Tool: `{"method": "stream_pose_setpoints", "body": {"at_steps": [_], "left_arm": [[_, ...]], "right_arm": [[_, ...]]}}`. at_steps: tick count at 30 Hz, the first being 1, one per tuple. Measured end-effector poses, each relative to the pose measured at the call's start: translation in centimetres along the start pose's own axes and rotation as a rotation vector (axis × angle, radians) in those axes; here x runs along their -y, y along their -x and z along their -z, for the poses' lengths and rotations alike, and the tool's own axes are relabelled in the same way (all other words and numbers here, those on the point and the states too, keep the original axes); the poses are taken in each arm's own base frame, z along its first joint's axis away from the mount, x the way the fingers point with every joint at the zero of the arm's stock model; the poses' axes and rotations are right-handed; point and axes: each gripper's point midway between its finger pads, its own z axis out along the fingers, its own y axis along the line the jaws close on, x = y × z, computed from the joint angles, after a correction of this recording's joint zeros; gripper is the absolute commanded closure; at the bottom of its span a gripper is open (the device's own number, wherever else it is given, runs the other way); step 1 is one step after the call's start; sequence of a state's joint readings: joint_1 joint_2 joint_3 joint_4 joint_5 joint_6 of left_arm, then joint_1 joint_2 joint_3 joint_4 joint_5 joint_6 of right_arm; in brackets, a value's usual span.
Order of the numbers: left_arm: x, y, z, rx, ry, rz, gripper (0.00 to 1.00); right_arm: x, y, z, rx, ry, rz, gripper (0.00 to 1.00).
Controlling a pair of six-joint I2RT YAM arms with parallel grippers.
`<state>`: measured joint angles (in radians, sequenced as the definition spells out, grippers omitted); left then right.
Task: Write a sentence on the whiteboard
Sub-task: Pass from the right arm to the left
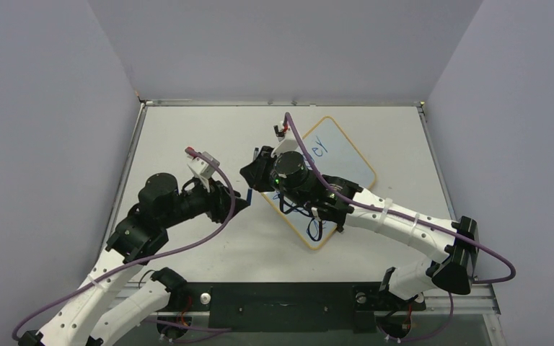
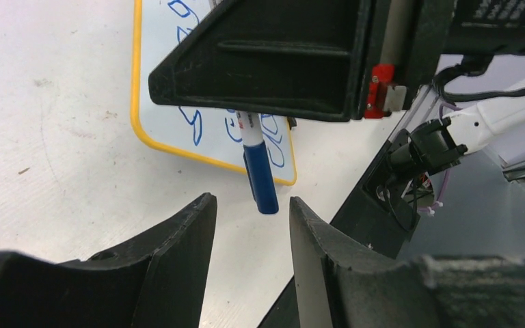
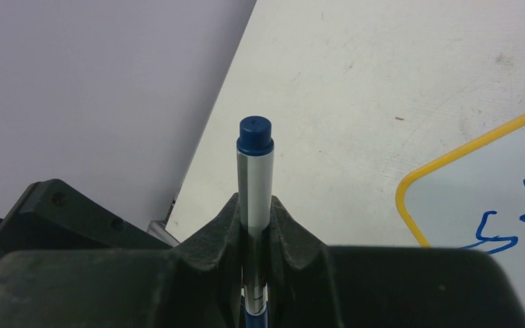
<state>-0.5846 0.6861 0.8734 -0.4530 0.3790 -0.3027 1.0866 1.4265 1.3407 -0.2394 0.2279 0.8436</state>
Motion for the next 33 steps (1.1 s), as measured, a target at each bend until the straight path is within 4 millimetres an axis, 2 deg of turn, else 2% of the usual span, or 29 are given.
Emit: {"method": "stream_pose_setpoints", "body": {"at_steps": [8, 12, 15, 18, 19, 20, 21, 22, 24, 26, 29, 33], "left_arm": [[0.1, 1.4, -2.3, 0.048, -0.039, 0.038, 0.68], [0.0, 1.6, -3.3, 0.054, -0.047, 0.061, 0.82], [0.1, 1.6, -4.0, 0.05, -0.056, 0.08, 1.0], [-0.1, 1.5, -4.2, 0.045, -0.044, 0.103, 1.0], [-0.2, 1.4, -4.3, 0.044, -0.04, 0.108, 1.0], [-0.2, 1.4, -4.3, 0.044, -0.04, 0.11, 1.0], [-0.2, 1.4, -4.3, 0.045, -0.038, 0.11, 1.0], [-0.3, 1.5, -4.3, 0.047, -0.035, 0.11, 1.0], [-0.7, 1.4, -4.3, 0.048, -0.014, 0.111, 1.0], [-1.2, 1.3, -4.3, 0.055, 0.013, 0.114, 1.0], [-2.0, 1.3, -4.1, 0.074, 0.057, 0.12, 1.0], [-3.3, 0.9, -3.2, 0.103, 0.14, 0.137, 1.0]], "right_arm": [[-0.5, -0.1, 0.0, -0.008, 0.019, -0.012, 1.0], [-0.9, -0.2, 0.1, -0.012, 0.036, -0.022, 1.0], [-0.8, -0.3, 0.1, -0.009, 0.031, -0.02, 1.0], [-0.4, -0.3, 0.0, 0.0, 0.023, -0.019, 1.0], [-0.4, -0.3, 0.0, -0.001, 0.021, -0.019, 0.94], [-0.4, -0.3, 0.0, 0.001, 0.023, -0.02, 0.74], [-0.4, -0.3, 0.0, 0.003, 0.025, -0.022, 0.65], [-0.5, -0.3, 0.0, 0.004, 0.03, -0.028, 0.47], [-0.7, 0.1, 0.2, 0.017, 0.034, -0.046, 0.24], [-0.6, 0.7, 0.6, 0.034, 0.031, -0.049, 0.19], [-0.5, 1.1, 1.4, 0.041, 0.024, -0.032, 0.17], [0.8, 2.0, 2.7, 0.065, -0.028, 0.009, 0.15]]}}
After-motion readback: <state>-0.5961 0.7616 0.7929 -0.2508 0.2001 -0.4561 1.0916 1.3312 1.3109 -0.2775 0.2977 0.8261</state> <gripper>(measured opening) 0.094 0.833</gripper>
